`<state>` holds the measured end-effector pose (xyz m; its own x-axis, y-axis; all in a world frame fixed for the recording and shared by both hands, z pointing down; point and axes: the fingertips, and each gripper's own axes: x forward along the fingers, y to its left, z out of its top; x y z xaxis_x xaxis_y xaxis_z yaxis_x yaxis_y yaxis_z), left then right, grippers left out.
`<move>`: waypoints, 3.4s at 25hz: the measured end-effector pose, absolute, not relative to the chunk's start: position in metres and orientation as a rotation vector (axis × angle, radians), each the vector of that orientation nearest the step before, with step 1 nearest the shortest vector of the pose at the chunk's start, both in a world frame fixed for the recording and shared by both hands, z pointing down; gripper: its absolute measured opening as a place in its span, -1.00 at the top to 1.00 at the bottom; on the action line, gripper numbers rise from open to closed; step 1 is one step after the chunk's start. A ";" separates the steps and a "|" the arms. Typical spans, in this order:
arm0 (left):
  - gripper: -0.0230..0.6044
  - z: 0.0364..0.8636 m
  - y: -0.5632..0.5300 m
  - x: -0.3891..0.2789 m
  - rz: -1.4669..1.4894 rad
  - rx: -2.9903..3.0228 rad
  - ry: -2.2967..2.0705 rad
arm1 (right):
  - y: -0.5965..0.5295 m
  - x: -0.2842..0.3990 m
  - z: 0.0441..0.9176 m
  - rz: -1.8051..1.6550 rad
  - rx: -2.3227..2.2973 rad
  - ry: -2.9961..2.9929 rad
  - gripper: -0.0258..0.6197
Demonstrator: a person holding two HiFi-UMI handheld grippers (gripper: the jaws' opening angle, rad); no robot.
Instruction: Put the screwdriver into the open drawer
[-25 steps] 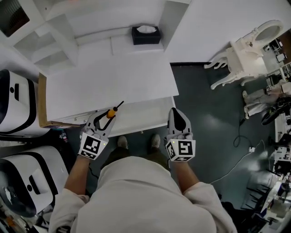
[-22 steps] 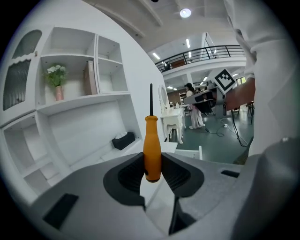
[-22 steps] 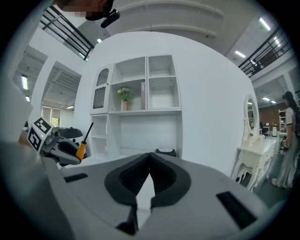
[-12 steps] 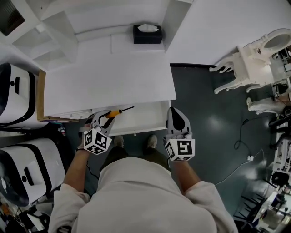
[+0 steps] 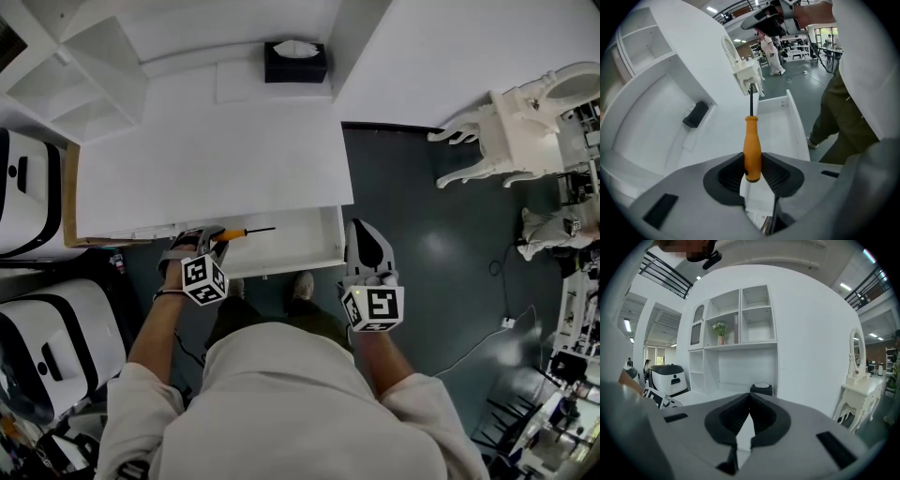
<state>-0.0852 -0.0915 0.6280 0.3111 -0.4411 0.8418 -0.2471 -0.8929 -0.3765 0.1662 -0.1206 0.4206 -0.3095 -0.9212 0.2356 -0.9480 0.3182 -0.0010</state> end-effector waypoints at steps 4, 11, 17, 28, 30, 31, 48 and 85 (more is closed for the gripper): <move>0.57 0.661 -0.093 -0.085 -1.724 -2.381 0.575 | -0.127 0.177 0.424 0.215 1.715 -2.369 0.91; 0.57 0.711 -0.089 -0.084 -1.846 -2.375 0.473 | -0.134 0.187 0.431 0.223 1.701 -2.350 0.91; 0.57 0.744 -0.091 -0.082 -1.919 -2.373 0.420 | -0.139 0.195 0.438 0.236 1.694 -2.325 0.91; 0.57 0.797 -0.088 -0.082 -2.020 -2.372 0.327 | -0.138 0.204 0.453 0.256 1.689 -2.267 0.91; 0.57 0.804 -0.087 -0.082 -2.033 -2.372 0.313 | -0.138 0.205 0.456 0.260 1.684 -2.259 0.91; 0.57 0.807 -0.086 -0.082 -2.039 -2.372 0.306 | -0.138 0.205 0.457 0.263 1.682 -2.256 0.91; 0.57 0.853 -0.083 -0.079 -2.116 -2.362 0.197 | -0.138 0.213 0.476 0.290 1.654 -2.203 0.91; 0.51 0.872 -0.075 -0.068 -2.151 -2.429 0.175 | -0.158 0.217 0.491 0.321 1.599 -2.210 0.91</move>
<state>-0.0679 -0.0748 0.8724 0.1203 -0.0087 0.9927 -0.1516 -0.9884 0.0097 0.2166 -0.1576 0.4910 -0.2715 -0.8557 0.4404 -0.9457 0.3221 0.0427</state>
